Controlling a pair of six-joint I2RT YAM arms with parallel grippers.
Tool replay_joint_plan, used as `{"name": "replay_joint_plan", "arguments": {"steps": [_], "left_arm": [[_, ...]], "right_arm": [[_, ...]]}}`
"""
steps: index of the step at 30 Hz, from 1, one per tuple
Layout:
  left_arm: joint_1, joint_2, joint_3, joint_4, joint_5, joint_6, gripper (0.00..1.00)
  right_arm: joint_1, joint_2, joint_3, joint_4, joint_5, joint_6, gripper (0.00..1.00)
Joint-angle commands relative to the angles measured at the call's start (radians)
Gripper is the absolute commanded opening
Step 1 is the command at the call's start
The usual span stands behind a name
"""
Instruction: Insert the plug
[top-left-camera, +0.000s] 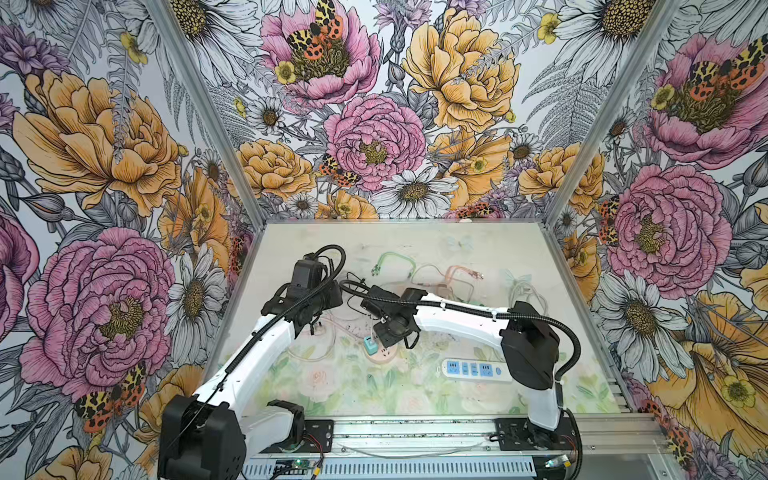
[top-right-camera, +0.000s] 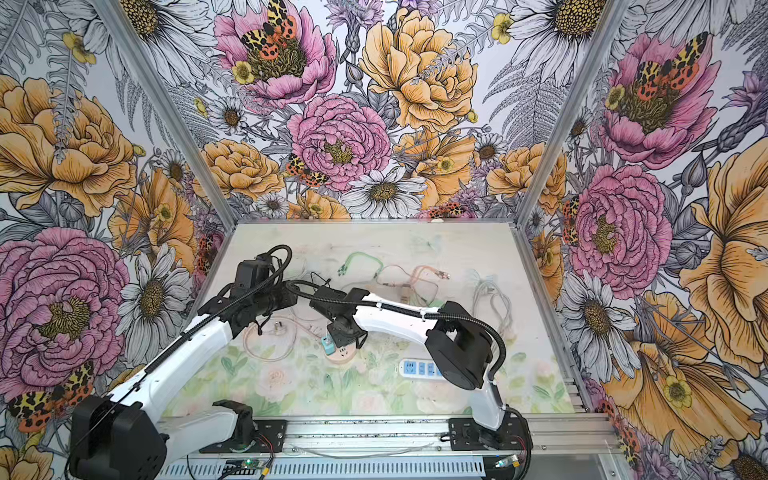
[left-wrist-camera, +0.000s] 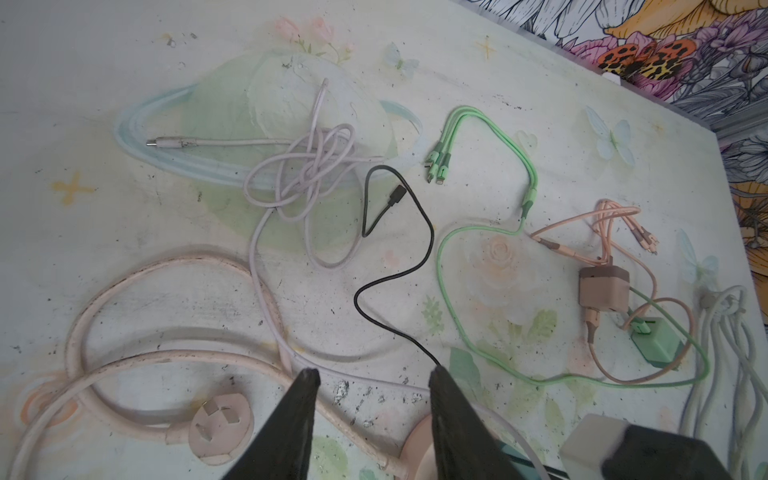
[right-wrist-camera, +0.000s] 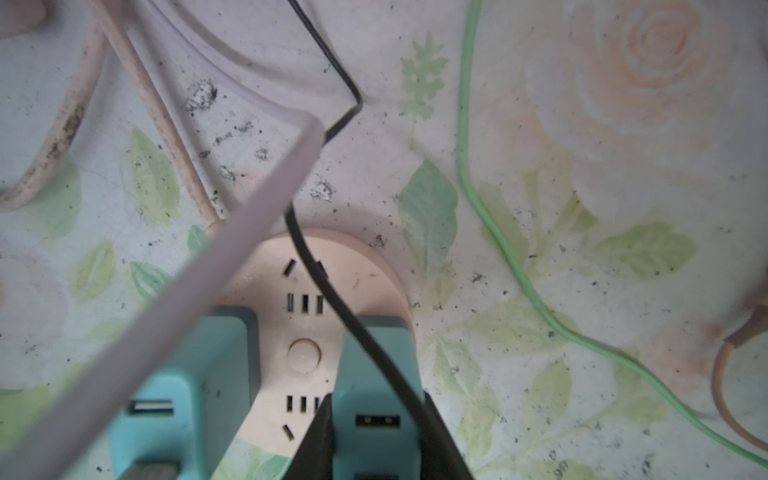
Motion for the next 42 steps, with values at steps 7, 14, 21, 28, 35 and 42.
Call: {"name": "replay_joint_plan", "arguments": {"steps": [7,14,21,28,35,42], "left_arm": [[0.025,-0.024,0.010,-0.007,0.015,0.001,0.47],[0.025,-0.033,0.010,-0.007,0.016,-0.004,0.47],[0.025,-0.043,0.009,-0.011,0.020,-0.001,0.47],[0.027,-0.064,0.009,-0.012,0.018,-0.005,0.48],[0.027,-0.048,0.015,-0.012,0.043,-0.009,0.48],[0.017,0.043,-0.054,0.012,0.075,-0.068,0.41]], "right_arm": [[0.018,0.185,-0.046,-0.034,-0.141,0.072,0.00],[0.033,0.144,-0.072,-0.037,-0.101,0.148,0.00],[0.034,0.098,-0.114,-0.038,-0.084,0.171,0.02],[0.034,0.043,-0.151,-0.047,-0.098,0.173,0.04],[0.041,0.086,-0.034,-0.128,-0.075,0.114,0.03],[0.041,0.125,0.006,-0.146,-0.063,0.093,0.00]]}}
